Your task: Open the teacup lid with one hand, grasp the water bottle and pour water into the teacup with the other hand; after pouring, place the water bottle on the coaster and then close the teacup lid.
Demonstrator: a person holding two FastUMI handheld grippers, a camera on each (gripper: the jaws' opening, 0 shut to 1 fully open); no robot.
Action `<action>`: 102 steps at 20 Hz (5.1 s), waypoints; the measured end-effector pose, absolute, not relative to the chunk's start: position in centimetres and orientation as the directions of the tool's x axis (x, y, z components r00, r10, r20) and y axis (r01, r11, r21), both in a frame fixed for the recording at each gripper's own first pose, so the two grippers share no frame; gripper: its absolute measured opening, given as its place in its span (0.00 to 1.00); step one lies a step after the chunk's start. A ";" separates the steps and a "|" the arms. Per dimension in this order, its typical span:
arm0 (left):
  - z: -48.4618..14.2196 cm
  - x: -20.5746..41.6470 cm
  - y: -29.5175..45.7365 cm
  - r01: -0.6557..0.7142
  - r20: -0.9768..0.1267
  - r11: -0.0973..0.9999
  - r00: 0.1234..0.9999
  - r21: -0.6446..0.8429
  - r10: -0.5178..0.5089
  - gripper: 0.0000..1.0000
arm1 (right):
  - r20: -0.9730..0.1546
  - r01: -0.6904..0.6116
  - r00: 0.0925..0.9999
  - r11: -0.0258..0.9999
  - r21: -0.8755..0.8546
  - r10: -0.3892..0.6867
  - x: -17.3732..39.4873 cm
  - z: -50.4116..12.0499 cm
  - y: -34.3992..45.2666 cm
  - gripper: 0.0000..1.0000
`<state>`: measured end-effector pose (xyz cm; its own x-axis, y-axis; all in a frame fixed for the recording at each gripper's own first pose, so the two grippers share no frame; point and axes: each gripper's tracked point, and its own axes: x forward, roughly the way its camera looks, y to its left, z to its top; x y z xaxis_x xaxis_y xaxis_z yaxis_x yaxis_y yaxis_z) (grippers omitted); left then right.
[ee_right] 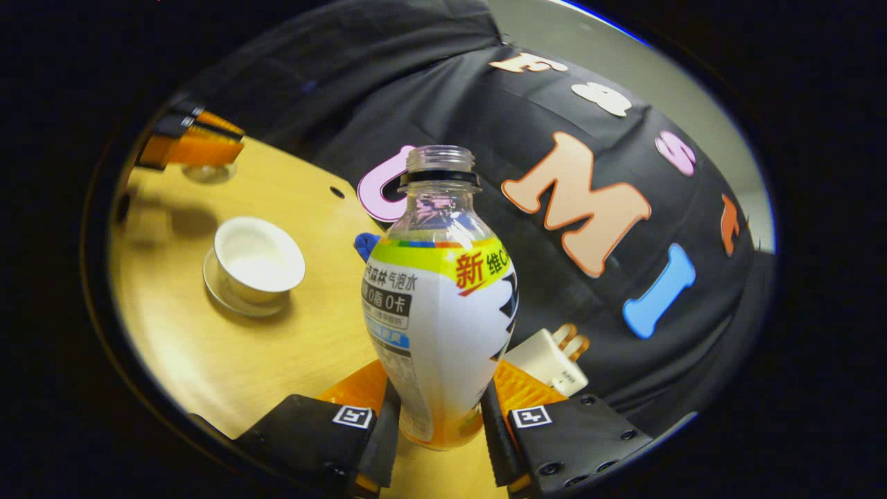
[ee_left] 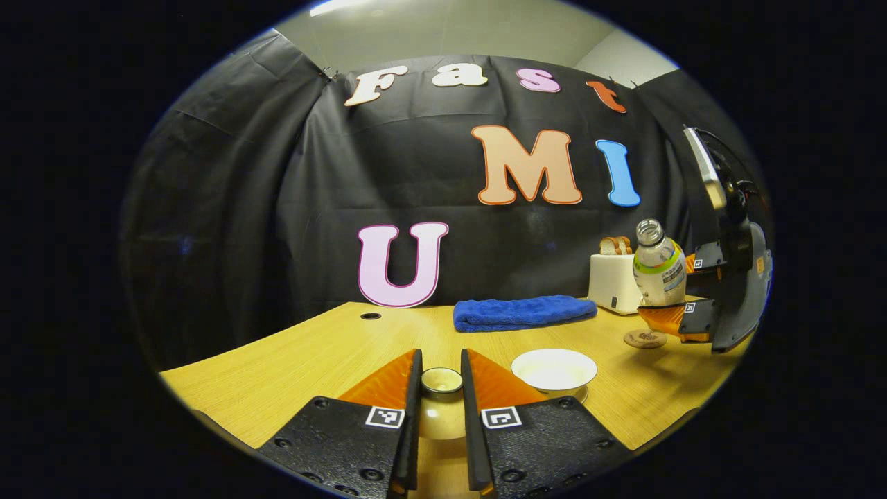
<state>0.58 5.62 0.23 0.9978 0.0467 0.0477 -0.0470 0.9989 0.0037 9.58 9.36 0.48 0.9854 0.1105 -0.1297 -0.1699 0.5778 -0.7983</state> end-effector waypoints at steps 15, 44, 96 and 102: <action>0.2 0.6 5.6 -0.047 0.046 0.999 0.998 0.002 0.047 0.26 | -0.006 -0.002 0.995 -0.043 -0.999 0.100 12.3 -0.3 10.8 0.57; 0.1 0.6 5.6 -0.048 0.048 0.999 0.998 0.003 0.048 0.26 | 0.053 0.074 0.988 -0.150 -0.986 0.143 12.5 -0.3 11.9 0.55; 0.0 0.6 5.5 -0.043 0.049 0.999 0.998 0.006 0.043 0.25 | -0.216 -0.205 0.960 0.972 -0.116 0.177 10.3 -4.6 -1.1 0.91; 0.0 1.1 4.8 -0.017 0.047 1.000 0.999 0.006 0.016 0.25 | -0.110 -0.156 0.984 0.981 -0.112 0.143 6.8 -2.7 -1.9 0.88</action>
<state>1.12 4.81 0.02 0.9988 0.0162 0.0472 -0.0165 0.9998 0.0059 6.84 -1.90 -2.74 0.9835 0.1433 -0.1103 -0.1556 0.9814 -0.1123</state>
